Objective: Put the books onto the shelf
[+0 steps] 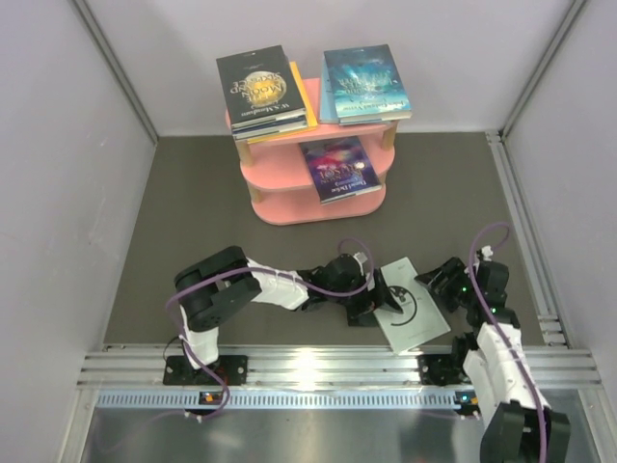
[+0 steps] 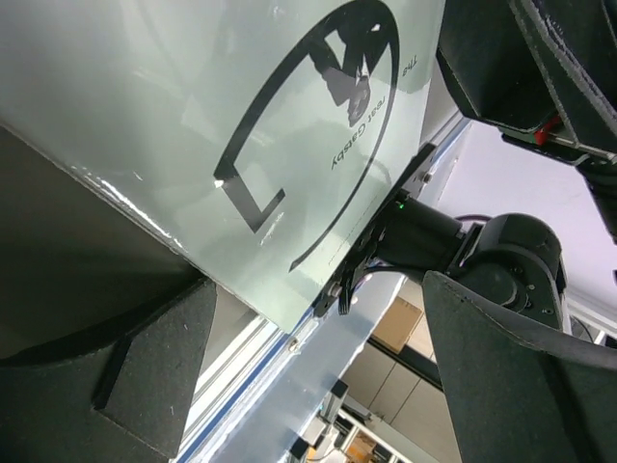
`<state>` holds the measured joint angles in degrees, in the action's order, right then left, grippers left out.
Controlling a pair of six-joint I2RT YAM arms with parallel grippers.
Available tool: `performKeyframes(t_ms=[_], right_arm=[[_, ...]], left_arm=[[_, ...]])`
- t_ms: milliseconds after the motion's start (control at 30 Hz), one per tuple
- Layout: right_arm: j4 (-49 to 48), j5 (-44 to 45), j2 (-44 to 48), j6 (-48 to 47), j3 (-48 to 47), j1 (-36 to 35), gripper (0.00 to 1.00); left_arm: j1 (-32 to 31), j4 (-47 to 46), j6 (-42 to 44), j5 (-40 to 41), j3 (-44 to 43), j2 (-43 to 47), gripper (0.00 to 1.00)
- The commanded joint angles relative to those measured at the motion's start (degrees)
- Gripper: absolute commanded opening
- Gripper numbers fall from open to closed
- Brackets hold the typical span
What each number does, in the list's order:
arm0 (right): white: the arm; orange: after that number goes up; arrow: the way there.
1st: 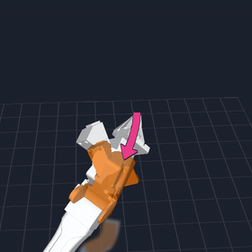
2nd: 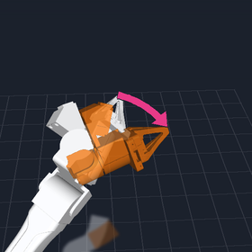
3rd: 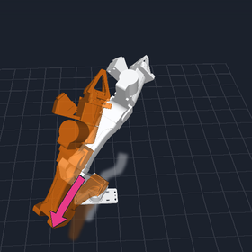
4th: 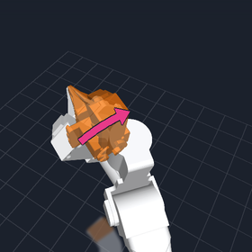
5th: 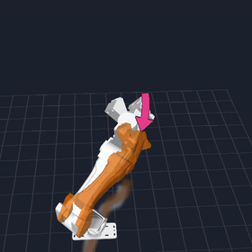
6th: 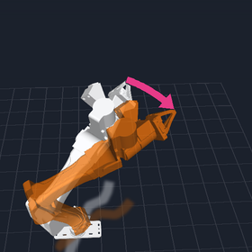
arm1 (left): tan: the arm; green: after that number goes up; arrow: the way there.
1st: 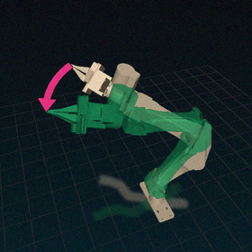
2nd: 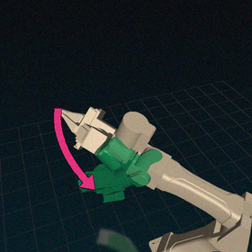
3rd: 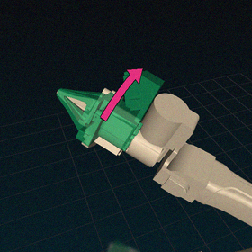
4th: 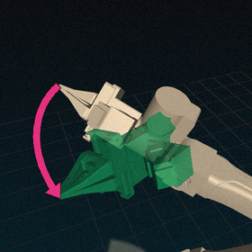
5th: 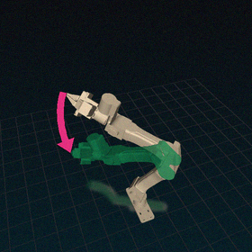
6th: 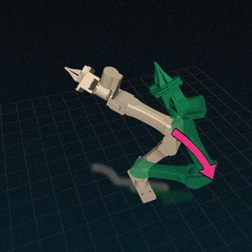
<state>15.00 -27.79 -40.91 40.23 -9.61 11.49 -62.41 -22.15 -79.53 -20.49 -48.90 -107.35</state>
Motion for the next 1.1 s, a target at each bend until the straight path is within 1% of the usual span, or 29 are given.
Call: performKeyframes(t_ms=[0, 33, 67, 100, 133, 167, 200, 233, 300, 333, 367, 400, 433, 500, 567, 667, 733, 767, 900, 1033, 1067], right_arm=[[10.22, -6.13, 6.34, 6.51, 4.06, -5.05, 0.62], [10.05, -5.96, 8.37, 8.27, 4.16, -9.33, 0.62], [9.7, -5.18, 11.6, 12.2, 3.9, -11.46, 0.64], [7.52, -4.73, 12.86, 14.24, 3.63, -15.4, 0.66], [5.67, -4.38, 13.56, 16.27, 3.02, -21.27, 0.69], [3.91, -3.68, 13.31, 19.07, 2.32, -24.11, 0.72], [0.93, -3.41, 12.26, 19.88, 1.44, -26.75, 0.73], [-0.58, -3.15, 10.6, 20.5, -0.74, -32.09, 0.74], [-2.6, -2.97, 3.49, 20.07, -3.91, -36.86, 0.76], [-3.22, -2.97, 1.11, 19.72, -7.24, -41.93, 0.76], [-2.97, -2.1, -3.09, 18.23, -9.1, -44.07, 0.77], [-1.14, -1.13, -4.61, 17.7, -10.68, -46.18, 0.77], [-0.6, -0.25, -5.58, 17.52, -12.87, -49.86, 0.77], [0.37, 1.94, -6.64, 18.04, -13.6, -52.08, 0.78], [-0.24, 3.0, -5.77, 19.88, -12.28, -53.93, 0.78], [-2.34, 3.53, -4.54, 22.25, -9.12, -55.51, 0.77], [-5.24, 3.62, -4.45, 23.31, -6.67, -56.83, 0.77], [-6.99, 3.62, -4.97, 24.01, -6.04, -57.1, 0.76], [-12.7, 4.06, -7.34, 25.69, -3.49, -59.21, 0.76], [-21.66, 6.34, -12.16, 27.88, -2.0, -62.28, 0.75], [-22.55, 7.13, -12.88, 28.06, -1.91, -62.72, 0.75]], left_arm=[[-0.08, 5.45, 1.92, 5.2, 3.99, -3.04, 0.95], [-0.08, 5.45, 1.83, 5.37, 4.86, -2.43, 0.95], [0.18, 5.45, 1.83, 5.46, 5.31, -2.16, 0.95], [0.27, 5.45, 1.83, 5.64, 5.83, -1.9, 0.95], [0.62, 5.45, 1.83, 5.81, 6.62, -1.2, 0.95], [0.8, 5.45, 1.74, 5.9, 6.98, -0.93, 0.95], [1.06, 5.54, 1.83, 5.9, 7.33, -0.58, 0.95], [1.5, 5.71, 2.01, 5.99, 7.94, 0.03, 0.95], [1.94, 6.59, 2.27, 6.08, 8.56, 0.91, 0.95], [2.73, 7.12, 2.71, 6.08, 9.17, 1.87, 0.95], [3.17, 7.82, 2.97, 6.16, 9.44, 2.49, 0.95], [3.7, 8.52, 3.32, 6.43, 9.79, 3.19, 0.95], [5.09, 10.1, 4.37, 6.6, 10.58, 4.77, 0.95], [6.68, 12.38, 5.52, 7.13, 11.37, 6.88, 0.95], [9.84, 16.25, 7.89, 7.4, 12.78, 10.31, 0.95], [14.68, 20.9, 10.96, 8.1, 14.89, 15.75, 0.95], [17.74, 21.97, 13.07, 8.62, 16.12, 19.61, 0.96], [18.55, 25.11, 13.69, 8.8, 16.38, 20.68, 0.96], [19.7, 27.78, 15.45, 9.95, 16.03, 23.41, 0.96], [19.61, 24.8, 14.14, 8.37, 17.44, 21.57, 0.96], [19.61, 23.92, 13.7, 7.32, 17.88, 21.05, 0.96]])
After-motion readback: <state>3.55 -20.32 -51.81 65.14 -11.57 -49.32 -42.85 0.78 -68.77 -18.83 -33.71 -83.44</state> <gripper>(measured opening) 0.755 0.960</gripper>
